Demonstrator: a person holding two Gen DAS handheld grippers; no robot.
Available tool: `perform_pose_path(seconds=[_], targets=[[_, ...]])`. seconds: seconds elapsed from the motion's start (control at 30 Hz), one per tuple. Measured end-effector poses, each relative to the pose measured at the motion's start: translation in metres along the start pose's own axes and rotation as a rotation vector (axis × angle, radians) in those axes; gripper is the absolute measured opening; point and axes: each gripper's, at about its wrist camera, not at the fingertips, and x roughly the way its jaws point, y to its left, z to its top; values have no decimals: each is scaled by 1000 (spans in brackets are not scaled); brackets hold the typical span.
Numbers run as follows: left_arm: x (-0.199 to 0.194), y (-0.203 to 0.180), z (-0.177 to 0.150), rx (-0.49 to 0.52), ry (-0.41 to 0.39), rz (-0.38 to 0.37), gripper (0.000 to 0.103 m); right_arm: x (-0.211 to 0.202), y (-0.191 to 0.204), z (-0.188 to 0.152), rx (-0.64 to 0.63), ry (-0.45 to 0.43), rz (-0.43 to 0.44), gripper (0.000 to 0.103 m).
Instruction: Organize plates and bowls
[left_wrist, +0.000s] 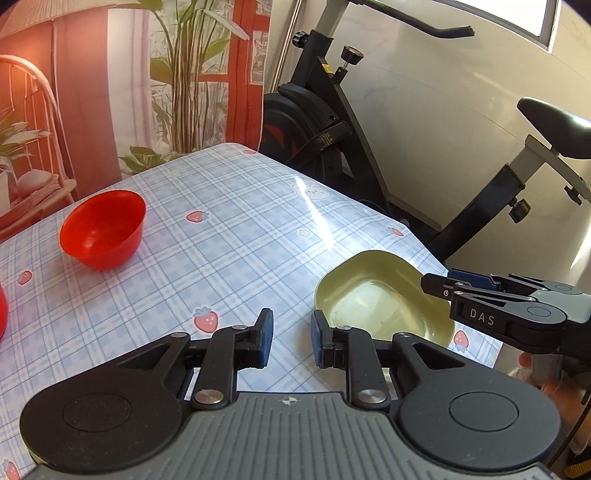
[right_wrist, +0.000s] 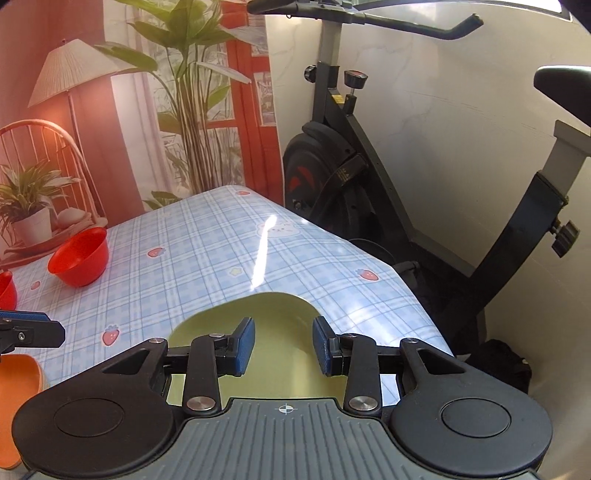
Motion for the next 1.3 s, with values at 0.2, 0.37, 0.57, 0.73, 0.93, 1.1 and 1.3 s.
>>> perform_pose_path(seconds=[0.2, 0.37, 0.57, 0.73, 0.93, 1.1, 1.3], targets=[[37, -17, -5, -15, 81, -82, 25, 14, -18, -12, 7, 15, -20, 32], [53, -27, -12, 19, 116, -56, 27, 25, -31, -21, 47, 29, -24, 30], [71, -23, -9, -5, 140, -30, 27, 33, -34, -26, 56, 46, -1, 27], [79, -24, -10, -2, 152, -13, 27, 39, -37, -29, 63, 59, 10, 24], [82, -28, -11, 12, 156, 4, 26, 44, -38, -30, 64, 66, 11, 18], [79, -28, -14, 17, 153, 11, 20, 42, -38, -31, 61, 67, 23, 11], [70, -27, -15, 13, 158, 18, 20, 37, -35, -32, 81, 78, 35, 9]])
